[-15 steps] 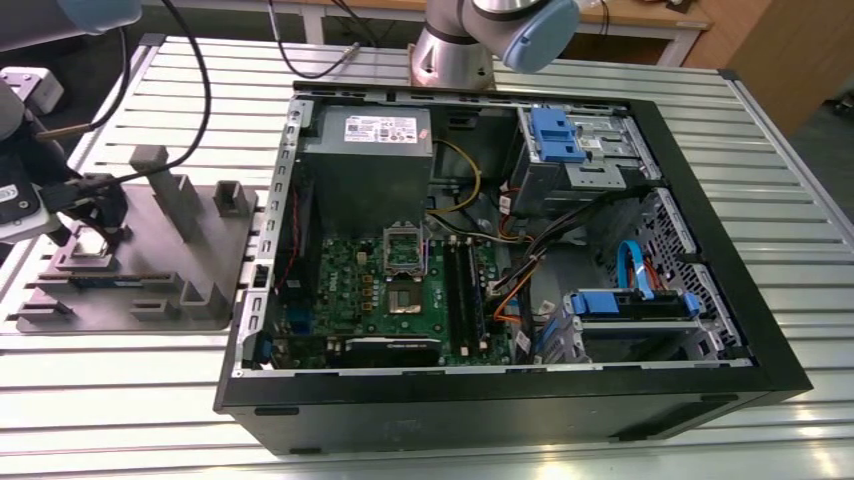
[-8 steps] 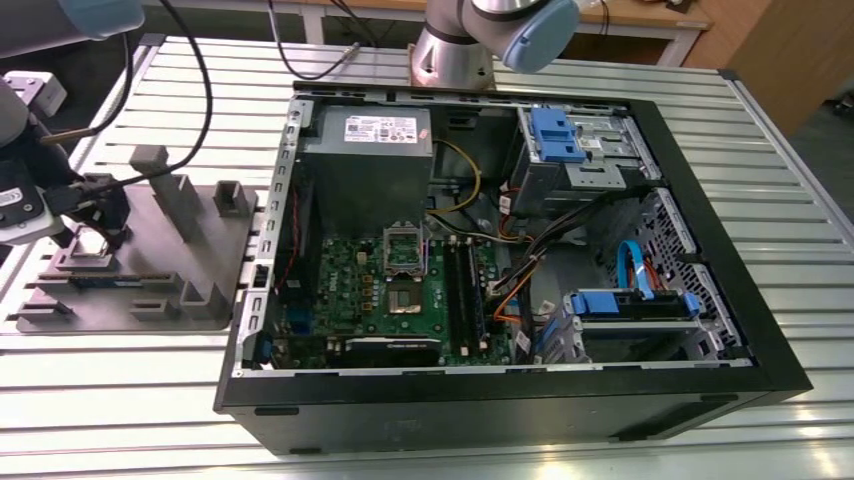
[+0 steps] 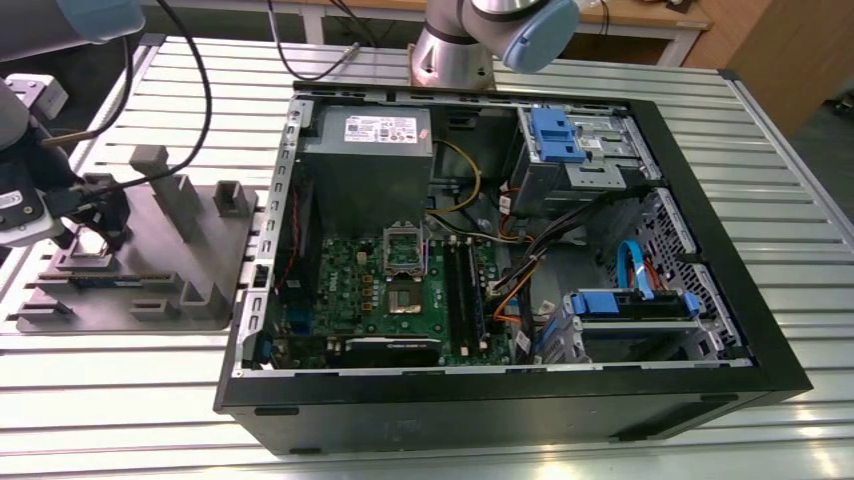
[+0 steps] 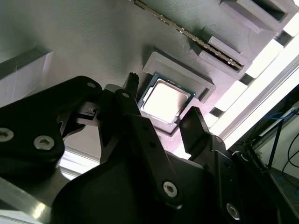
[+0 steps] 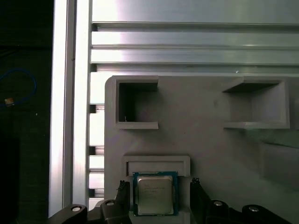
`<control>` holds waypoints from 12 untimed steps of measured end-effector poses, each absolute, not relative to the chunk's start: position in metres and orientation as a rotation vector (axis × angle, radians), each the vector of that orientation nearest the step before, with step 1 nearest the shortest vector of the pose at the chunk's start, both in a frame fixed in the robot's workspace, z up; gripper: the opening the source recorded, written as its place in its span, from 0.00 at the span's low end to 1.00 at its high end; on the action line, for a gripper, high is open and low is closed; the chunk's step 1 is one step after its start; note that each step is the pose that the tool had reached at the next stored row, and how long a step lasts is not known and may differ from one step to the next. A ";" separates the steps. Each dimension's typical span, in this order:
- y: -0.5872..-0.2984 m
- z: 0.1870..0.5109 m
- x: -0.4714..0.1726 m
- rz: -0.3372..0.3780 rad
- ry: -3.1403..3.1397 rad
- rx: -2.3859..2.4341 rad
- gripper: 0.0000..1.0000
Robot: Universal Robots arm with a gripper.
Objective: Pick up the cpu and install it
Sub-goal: 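Pick up the cpu and move it towards the insertion slot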
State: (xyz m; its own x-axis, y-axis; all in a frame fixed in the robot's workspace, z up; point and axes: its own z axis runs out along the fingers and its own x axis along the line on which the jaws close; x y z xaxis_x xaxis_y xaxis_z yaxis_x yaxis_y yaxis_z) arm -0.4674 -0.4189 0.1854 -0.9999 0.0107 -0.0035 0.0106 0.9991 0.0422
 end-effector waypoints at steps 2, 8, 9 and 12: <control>-0.419 0.185 -0.467 0.066 3.137 0.017 0.62; -0.419 0.184 -0.468 0.066 3.137 0.017 0.62; -0.419 0.184 -0.468 0.066 3.137 0.017 0.62; -0.419 0.184 -0.469 0.066 3.137 0.017 0.62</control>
State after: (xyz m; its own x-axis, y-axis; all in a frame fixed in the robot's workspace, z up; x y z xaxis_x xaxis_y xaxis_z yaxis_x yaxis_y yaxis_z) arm -0.4688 -0.4188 0.1840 -0.9999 0.0108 -0.0036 0.0106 0.9991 0.0422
